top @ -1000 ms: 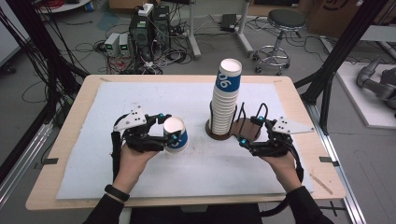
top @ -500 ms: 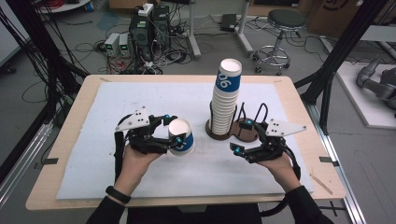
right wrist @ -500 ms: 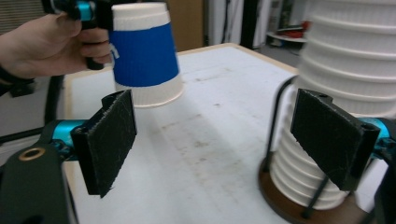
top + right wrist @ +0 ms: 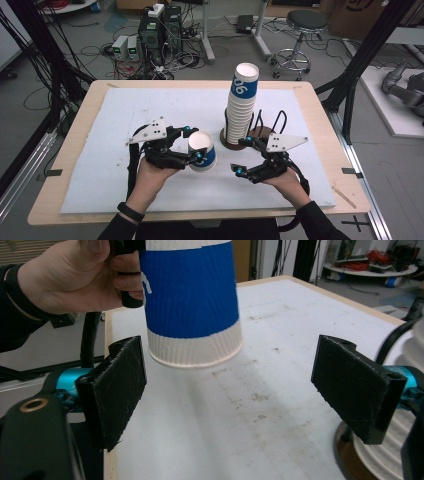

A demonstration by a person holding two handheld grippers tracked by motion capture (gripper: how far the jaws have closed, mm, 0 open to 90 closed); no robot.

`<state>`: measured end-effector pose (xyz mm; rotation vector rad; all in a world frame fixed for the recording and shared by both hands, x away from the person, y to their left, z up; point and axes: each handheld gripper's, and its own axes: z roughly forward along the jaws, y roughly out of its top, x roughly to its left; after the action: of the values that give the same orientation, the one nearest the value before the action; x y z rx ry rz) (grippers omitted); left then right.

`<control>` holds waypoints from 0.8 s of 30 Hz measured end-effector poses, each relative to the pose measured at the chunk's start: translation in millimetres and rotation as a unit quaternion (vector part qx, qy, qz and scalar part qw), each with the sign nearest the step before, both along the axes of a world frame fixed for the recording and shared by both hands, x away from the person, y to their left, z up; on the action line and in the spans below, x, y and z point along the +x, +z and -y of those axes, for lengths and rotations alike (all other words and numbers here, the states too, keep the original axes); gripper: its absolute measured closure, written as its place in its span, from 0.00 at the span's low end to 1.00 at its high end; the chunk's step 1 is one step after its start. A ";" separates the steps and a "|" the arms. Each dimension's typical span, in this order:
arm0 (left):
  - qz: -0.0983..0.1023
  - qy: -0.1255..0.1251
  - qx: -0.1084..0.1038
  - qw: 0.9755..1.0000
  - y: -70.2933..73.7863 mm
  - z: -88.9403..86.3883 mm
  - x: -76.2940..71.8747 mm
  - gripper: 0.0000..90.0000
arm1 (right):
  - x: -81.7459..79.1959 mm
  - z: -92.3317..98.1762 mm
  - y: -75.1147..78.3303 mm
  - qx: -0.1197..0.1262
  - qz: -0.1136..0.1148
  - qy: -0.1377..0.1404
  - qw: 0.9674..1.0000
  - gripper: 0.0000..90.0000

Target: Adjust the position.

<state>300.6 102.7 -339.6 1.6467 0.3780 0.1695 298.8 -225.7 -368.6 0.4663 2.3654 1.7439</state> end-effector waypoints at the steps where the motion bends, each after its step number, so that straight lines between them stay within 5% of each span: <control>1: -0.001 -0.003 0.000 1.000 -0.2 1.6 -0.1 0.33 | 0.0 -2.0 -0.7 -0.001 0.001 0.003 1.000 0.16; 24: -0.002 -0.050 -0.011 0.999 -6.4 37.8 -5.6 0.33 | -5.8 -25.7 -8.9 -0.016 -0.015 0.033 0.999 0.16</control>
<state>295.0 64.9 -346.0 1.6402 0.2991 0.0863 293.0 -200.0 -377.5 0.4180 2.4531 1.7354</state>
